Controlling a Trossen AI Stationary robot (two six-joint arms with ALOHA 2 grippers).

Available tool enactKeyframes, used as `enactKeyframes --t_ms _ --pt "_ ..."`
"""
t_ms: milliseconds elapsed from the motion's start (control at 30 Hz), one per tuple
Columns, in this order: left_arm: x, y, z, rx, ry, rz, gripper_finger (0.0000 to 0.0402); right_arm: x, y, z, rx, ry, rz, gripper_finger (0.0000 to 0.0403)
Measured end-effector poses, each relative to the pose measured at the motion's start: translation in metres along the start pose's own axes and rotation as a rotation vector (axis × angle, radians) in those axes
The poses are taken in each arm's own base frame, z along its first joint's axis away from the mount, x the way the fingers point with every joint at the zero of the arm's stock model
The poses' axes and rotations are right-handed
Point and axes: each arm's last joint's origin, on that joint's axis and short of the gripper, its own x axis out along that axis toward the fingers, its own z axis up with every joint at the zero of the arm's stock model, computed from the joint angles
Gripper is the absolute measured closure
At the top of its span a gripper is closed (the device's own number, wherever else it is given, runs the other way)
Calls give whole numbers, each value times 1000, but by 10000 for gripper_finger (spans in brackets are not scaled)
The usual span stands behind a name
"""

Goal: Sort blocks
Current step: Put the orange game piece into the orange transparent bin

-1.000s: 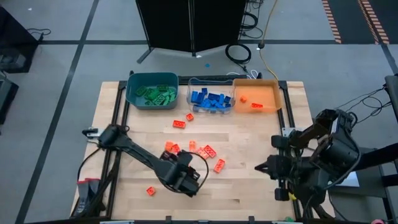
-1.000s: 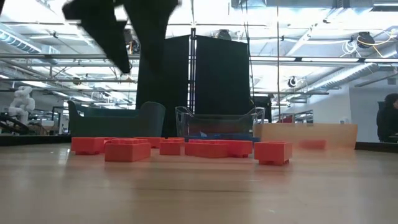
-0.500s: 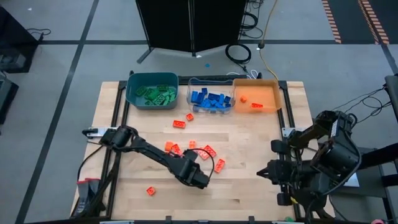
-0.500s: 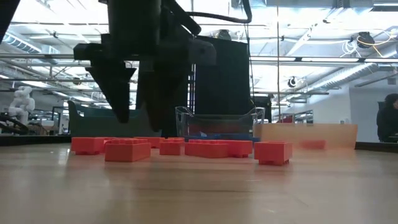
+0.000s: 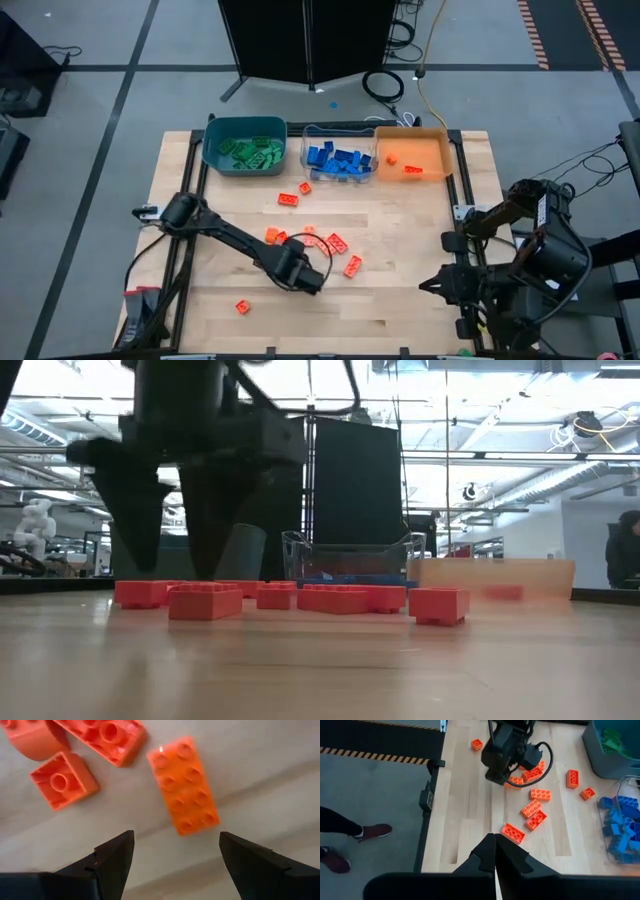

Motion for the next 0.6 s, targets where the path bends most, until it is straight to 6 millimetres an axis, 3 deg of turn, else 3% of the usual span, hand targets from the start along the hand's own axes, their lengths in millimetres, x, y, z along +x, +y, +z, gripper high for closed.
enactKeyframes --t_ms 200,367,600 --pt "-4 15 9 -175 -59 -92 103 -1 1 0 -5 -2 1 403" --pt "-2 13 18 -236 -80 -132 103 -1 1 -1 -13 -2 0 403" --pt "21 6 26 -228 -54 -101 103 -1 0 0 1 -3 0 403"
